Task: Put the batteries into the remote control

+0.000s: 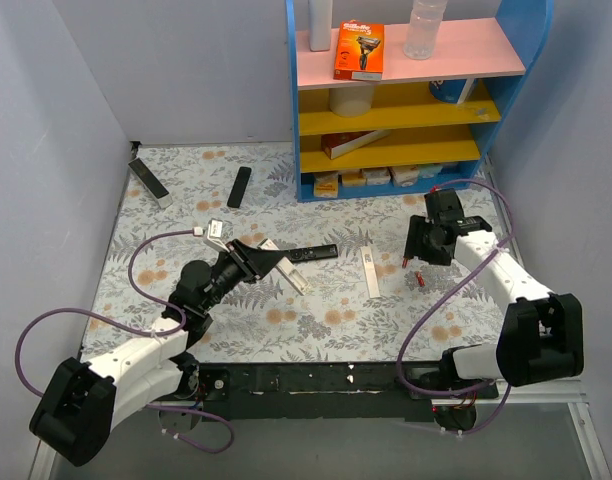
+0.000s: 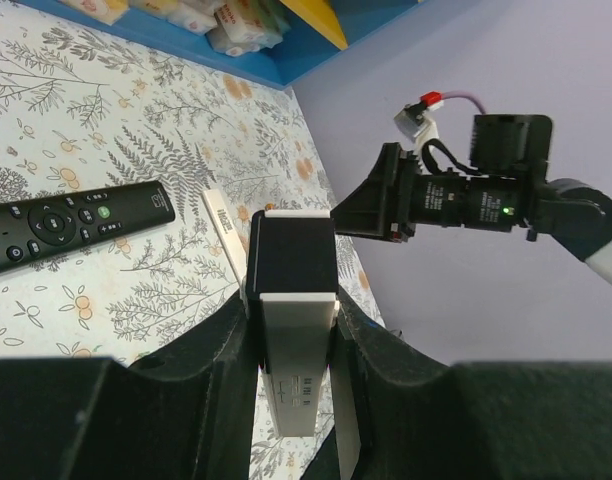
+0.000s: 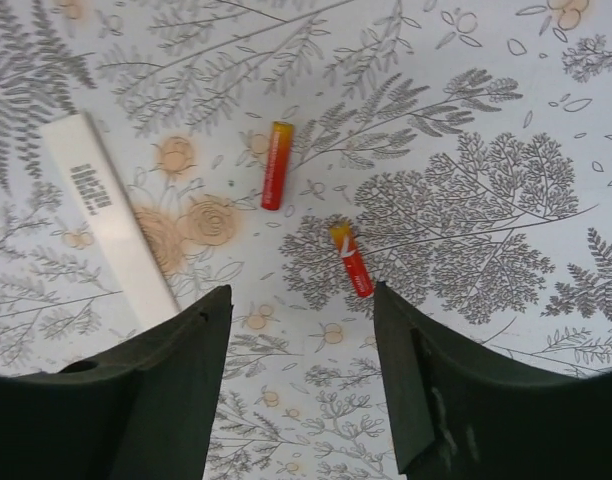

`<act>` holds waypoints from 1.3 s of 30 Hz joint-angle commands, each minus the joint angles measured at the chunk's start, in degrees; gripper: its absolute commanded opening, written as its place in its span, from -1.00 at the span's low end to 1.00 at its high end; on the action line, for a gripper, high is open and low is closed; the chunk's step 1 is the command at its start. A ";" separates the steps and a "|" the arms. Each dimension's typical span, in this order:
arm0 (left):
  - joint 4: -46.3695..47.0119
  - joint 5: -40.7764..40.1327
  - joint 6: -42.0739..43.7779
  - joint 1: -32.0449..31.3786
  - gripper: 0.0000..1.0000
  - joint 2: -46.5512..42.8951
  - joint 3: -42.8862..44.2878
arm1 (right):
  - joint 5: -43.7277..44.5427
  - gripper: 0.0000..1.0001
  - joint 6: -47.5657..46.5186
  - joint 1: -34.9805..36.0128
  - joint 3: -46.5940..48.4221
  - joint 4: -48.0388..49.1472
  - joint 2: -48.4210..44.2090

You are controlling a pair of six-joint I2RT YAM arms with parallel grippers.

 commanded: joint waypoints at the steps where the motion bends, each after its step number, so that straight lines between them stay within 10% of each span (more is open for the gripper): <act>1: 2.01 0.76 0.37 0.21 -1.00 -1.97 -1.59 | -1.92 0.24 0.50 -4.69 -1.97 2.92 2.19; 14: 2.89 1.37 -0.86 0.21 -1.00 -2.50 -2.20 | -3.50 -0.25 -2.58 -7.52 -3.73 4.33 11.07; 39: 3.77 1.81 -0.33 0.21 -1.00 0.57 -1.24 | -5.44 -0.45 -2.58 -6.65 -7.59 2.93 12.83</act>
